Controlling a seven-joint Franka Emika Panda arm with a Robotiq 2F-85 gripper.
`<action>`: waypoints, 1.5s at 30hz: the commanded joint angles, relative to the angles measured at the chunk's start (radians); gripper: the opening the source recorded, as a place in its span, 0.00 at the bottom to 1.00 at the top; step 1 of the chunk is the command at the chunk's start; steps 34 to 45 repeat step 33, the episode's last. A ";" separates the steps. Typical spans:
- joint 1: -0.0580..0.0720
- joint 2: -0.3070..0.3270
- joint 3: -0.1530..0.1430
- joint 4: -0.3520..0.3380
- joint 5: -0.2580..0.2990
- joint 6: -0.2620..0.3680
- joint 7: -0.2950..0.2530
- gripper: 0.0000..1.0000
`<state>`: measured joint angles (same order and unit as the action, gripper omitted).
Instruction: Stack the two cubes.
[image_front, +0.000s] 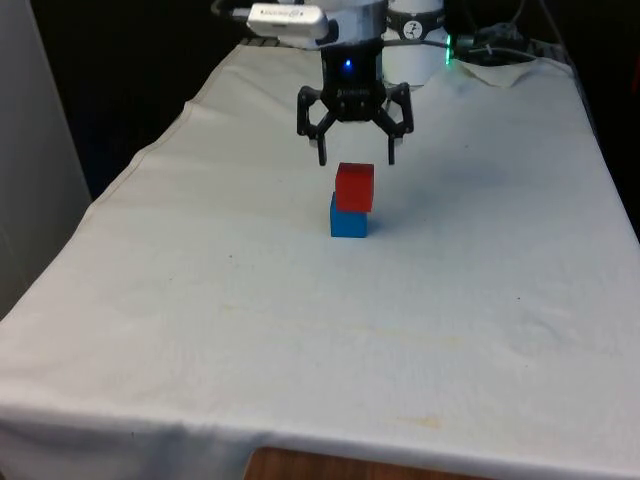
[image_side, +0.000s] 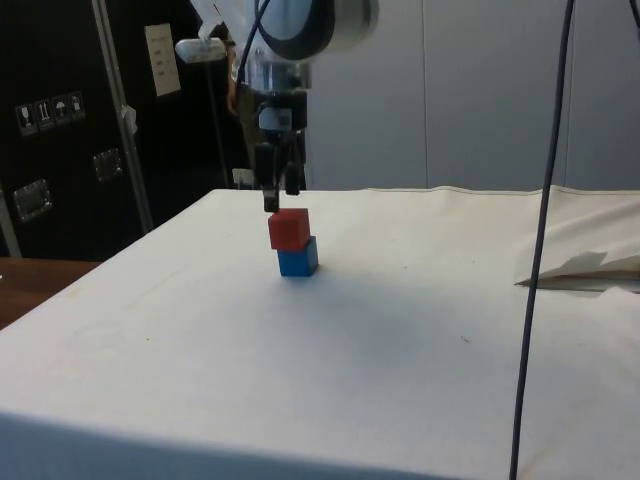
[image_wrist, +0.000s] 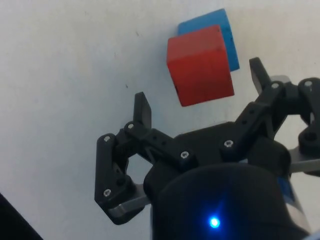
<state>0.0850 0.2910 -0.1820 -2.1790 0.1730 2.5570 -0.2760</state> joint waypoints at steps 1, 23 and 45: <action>0.007 -0.008 -0.006 0.003 -0.016 -0.013 0.014 1.00; 0.025 -0.129 0.052 0.045 -0.039 -0.120 0.078 1.00; 0.028 -0.177 0.076 0.056 -0.064 -0.156 0.118 1.00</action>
